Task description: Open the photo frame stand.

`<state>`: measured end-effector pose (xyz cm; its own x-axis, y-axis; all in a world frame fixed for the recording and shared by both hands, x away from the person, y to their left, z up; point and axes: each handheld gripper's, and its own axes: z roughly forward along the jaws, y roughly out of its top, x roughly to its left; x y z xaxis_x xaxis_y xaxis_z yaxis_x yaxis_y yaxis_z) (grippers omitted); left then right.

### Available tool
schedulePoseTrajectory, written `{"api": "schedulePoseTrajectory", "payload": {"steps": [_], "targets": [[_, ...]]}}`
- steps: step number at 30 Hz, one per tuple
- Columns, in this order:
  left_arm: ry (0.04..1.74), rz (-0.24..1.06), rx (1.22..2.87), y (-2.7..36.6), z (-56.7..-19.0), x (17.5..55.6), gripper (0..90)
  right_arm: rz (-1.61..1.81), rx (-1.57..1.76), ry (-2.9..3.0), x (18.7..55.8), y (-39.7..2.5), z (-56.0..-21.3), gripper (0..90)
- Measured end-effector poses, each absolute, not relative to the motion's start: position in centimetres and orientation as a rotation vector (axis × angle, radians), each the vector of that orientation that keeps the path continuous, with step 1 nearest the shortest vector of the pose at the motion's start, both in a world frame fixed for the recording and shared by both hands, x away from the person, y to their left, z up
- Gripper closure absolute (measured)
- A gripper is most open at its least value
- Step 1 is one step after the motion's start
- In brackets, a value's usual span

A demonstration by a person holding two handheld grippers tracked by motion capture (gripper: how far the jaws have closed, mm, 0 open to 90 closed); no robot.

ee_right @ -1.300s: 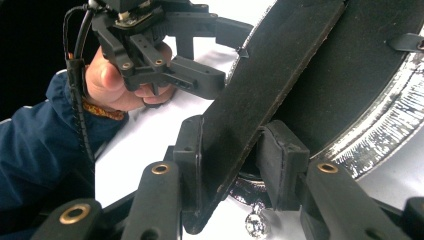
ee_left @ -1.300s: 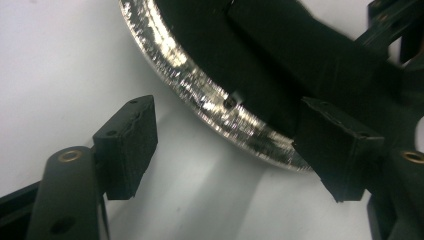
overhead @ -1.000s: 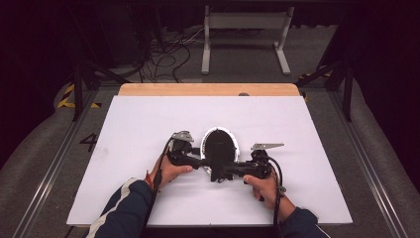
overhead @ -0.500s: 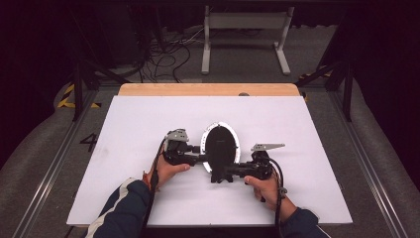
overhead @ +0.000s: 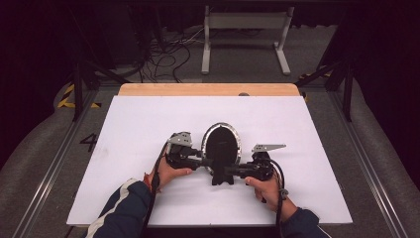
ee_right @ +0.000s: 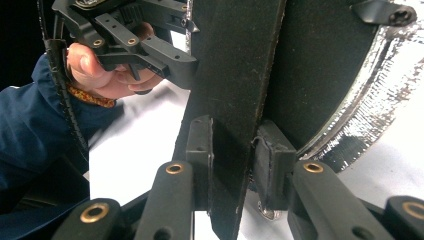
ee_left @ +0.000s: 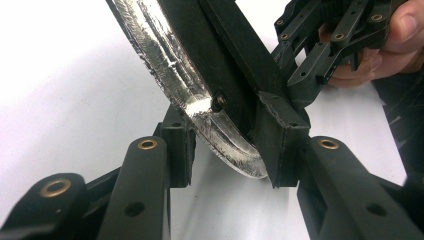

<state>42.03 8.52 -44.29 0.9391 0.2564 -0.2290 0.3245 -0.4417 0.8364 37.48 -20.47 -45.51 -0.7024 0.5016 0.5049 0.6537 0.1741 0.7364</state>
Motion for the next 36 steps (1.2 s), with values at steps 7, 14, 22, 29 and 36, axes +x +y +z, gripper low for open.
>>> {"api": "schedulePoseTrajectory", "payload": {"steps": [7, 14, 22, 29, 36], "targets": [[0.384, 0.033, 2.079, 8.2, -43.6, 41.4, 62.3, -1.574, -1.127, -2.294, 37.3, -20.5, -45.1, 73.9], [0.393, 0.057, 2.081, 8.3, -43.6, 41.3, 62.7, -1.584, -1.115, -2.307, 37.1, -20.4, -44.8, 74.6], [0.397, 0.103, 2.079, 8.2, -43.5, 41.1, 63.6, -1.592, -1.108, -2.301, 37.1, -20.4, -44.6, 75.6], [0.389, 0.143, 2.084, 8.1, -43.3, 41.0, 64.0, -1.594, -1.113, -2.312, 36.9, -20.3, -44.4, 75.7], [0.381, 0.183, 2.089, 8.0, -43.2, 41.0, 63.9, -1.589, -1.115, -2.318, 37.1, -20.2, -44.2, 75.8]]}}
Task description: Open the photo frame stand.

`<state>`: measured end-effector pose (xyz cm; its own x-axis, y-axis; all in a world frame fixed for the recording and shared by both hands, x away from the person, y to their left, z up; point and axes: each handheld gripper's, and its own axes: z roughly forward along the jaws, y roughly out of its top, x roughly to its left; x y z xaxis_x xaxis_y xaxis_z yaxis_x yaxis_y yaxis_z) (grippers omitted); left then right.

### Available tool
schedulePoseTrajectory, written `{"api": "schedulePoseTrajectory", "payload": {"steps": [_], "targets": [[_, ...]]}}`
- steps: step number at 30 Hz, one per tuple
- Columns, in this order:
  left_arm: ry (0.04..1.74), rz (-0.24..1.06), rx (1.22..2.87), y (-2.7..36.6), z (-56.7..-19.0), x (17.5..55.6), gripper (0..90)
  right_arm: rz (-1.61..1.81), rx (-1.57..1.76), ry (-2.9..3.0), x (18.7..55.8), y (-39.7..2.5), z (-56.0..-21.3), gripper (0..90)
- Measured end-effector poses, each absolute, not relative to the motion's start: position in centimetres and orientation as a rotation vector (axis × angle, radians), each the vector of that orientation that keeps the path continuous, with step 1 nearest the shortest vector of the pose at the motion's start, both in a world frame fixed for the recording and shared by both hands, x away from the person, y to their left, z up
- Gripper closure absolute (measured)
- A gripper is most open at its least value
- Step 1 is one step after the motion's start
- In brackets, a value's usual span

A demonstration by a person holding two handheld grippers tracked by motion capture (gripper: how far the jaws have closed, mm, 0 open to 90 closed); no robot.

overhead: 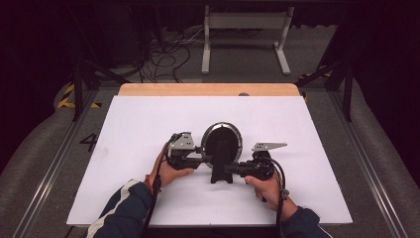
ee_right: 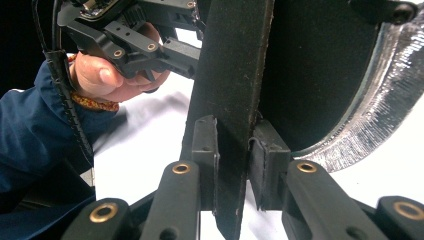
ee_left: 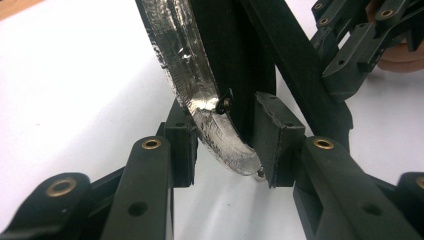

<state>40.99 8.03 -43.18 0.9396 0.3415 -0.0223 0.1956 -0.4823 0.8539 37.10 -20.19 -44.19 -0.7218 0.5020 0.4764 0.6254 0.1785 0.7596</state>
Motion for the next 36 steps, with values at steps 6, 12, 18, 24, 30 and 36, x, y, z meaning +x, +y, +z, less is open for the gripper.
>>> {"api": "schedulePoseTrajectory", "payload": {"steps": [6, 12, 18, 24, 30, 36], "targets": [[0.380, 0.224, 2.088, 7.86, -43.11, 41.07, 64.0, -1.583, -1.123, -2.311, 37.41, -20.21, -44.12, 76.4], [0.378, 0.255, 2.092, 7.67, -43.03, 40.86, 63.9, -1.578, -1.122, -2.332, 37.25, -20.19, -43.92, 76.2], [0.379, 0.274, 2.091, 7.65, -43.03, 40.84, 63.9, -1.580, -1.121, -2.330, 37.21, -20.15, -43.87, 76.3], [0.370, 0.289, 2.092, 7.56, -43.03, 41.01, 63.9, -1.584, -1.121, -2.330, 37.21, -20.17, -43.80, 76.3], [0.369, 0.319, 2.091, 7.38, -43.00, 40.96, 63.8, -1.586, -1.121, -2.336, 37.12, -20.18, -43.70, 76.2], [0.373, 0.338, 2.092, 7.30, -43.00, 40.88, 63.9, -1.589, -1.116, -2.340, 36.88, -20.15, -43.52, 75.9]]}}
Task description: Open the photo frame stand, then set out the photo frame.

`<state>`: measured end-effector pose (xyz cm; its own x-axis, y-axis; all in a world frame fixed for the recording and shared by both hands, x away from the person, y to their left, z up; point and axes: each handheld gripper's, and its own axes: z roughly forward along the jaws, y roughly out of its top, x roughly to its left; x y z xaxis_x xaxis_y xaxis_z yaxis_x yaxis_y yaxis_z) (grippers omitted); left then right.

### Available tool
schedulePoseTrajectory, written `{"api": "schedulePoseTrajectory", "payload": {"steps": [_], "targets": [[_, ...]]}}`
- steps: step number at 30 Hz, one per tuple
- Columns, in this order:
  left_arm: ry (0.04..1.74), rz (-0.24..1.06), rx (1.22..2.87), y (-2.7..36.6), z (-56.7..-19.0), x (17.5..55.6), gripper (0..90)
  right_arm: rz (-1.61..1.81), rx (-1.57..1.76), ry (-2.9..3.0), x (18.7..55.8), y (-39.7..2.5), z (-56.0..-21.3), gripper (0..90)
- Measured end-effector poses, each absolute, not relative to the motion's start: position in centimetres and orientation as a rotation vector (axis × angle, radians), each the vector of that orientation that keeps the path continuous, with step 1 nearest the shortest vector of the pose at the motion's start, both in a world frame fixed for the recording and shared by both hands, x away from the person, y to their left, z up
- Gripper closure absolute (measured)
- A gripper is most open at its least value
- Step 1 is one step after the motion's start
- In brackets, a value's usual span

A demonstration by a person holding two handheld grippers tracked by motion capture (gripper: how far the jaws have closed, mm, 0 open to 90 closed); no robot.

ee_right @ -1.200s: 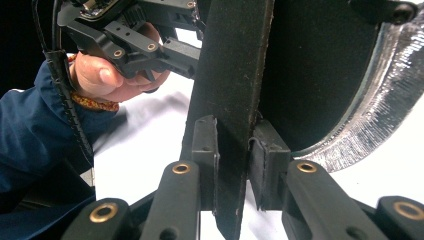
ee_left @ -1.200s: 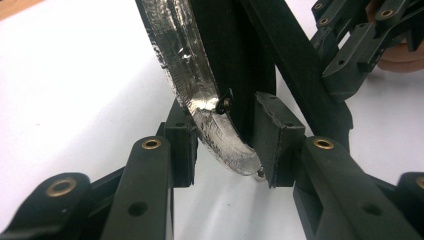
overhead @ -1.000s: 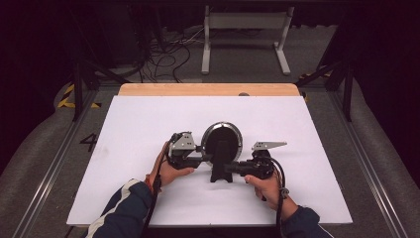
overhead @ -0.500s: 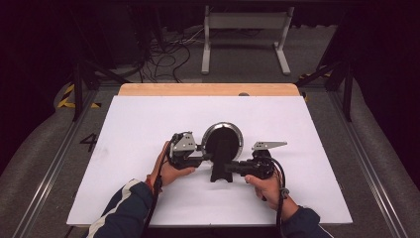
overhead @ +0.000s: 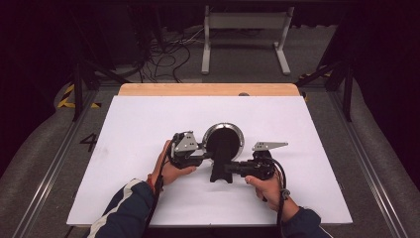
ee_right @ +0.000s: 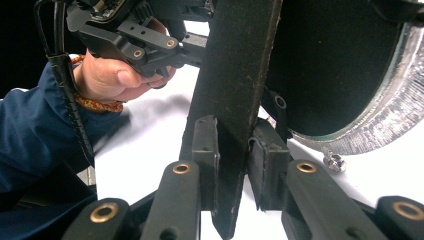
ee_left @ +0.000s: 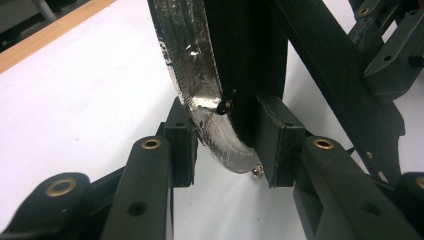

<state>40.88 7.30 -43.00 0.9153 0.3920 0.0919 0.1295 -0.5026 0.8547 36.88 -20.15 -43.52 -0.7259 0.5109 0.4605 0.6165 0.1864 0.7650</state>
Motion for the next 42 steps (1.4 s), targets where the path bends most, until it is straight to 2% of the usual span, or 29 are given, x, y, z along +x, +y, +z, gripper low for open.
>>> {"api": "schedulePoseTrajectory", "payload": {"steps": [15, 25, 28, 42], "targets": [[0.376, 0.351, 2.091, 7.2, -43.0, 40.9, 63.9, -1.591, -1.108, -2.340, 36.9, -20.1, -43.5, 76.1], [0.362, 0.473, 2.102, 6.7, -42.9, 40.7, 63.0, -1.599, -1.101, -2.336, 36.6, -20.2, -43.3, 75.7], [0.338, 0.573, 2.116, 6.4, -43.1, 40.4, 63.0, -1.591, -1.098, -2.353, 36.5, -20.2, -43.3, 75.5], [0.327, 0.687, 2.106, 6.0, -43.8, 39.9, 65.0, -1.539, -1.096, -2.489, 36.4, -19.8, -43.9, 76.8]]}}
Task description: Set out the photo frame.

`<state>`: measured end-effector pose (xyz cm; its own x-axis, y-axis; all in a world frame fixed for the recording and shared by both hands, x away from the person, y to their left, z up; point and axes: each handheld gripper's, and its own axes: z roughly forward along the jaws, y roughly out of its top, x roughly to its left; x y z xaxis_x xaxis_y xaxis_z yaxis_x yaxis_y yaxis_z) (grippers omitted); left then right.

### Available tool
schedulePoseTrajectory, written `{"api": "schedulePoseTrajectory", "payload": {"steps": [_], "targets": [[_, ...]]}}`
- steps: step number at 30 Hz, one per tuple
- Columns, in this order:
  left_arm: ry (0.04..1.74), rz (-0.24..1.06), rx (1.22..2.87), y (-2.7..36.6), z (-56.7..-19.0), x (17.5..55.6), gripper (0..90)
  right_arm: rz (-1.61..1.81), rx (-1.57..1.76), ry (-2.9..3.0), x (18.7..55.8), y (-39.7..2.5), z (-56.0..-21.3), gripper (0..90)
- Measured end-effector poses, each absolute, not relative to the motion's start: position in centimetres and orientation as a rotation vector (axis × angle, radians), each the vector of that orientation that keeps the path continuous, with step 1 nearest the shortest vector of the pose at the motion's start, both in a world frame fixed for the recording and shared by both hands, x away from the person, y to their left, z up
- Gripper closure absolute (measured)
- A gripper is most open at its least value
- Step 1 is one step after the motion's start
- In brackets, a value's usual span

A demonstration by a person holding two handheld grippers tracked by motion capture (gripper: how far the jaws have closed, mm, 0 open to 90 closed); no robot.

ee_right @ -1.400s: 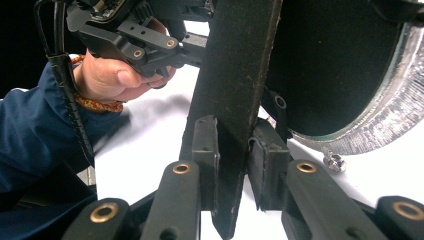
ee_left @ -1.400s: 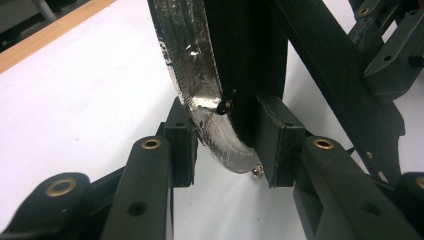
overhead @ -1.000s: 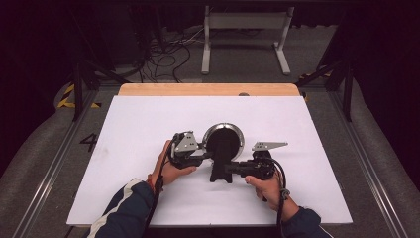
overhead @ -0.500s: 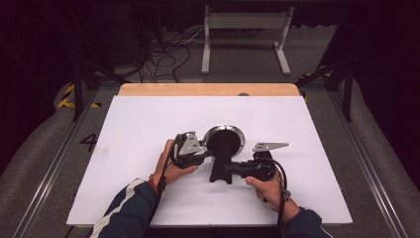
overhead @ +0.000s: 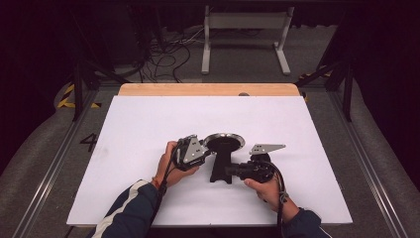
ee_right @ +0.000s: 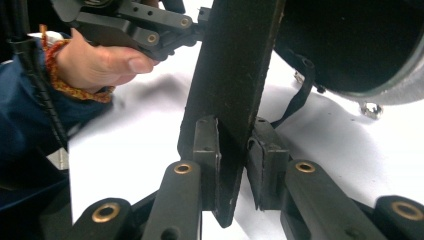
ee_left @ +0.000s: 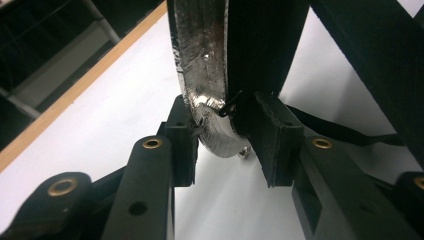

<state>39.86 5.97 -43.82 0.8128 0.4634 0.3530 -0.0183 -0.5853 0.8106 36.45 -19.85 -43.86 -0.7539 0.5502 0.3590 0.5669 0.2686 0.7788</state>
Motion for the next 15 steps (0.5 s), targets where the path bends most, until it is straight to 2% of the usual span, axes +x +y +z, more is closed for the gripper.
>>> {"api": "schedulePoseTrajectory", "payload": {"steps": [8, 15], "targets": [[0.324, 0.700, 2.110, 5.86, -44.13, 39.54, 68.4, -1.503, -1.111, -2.546, 36.58, -20.01, -44.28, 76.3], [0.344, 0.659, 2.111, 6.10, -44.10, 39.52, 70.6, -1.484, -1.104, -2.594, 36.38, -19.92, -44.36, 75.7]]}}
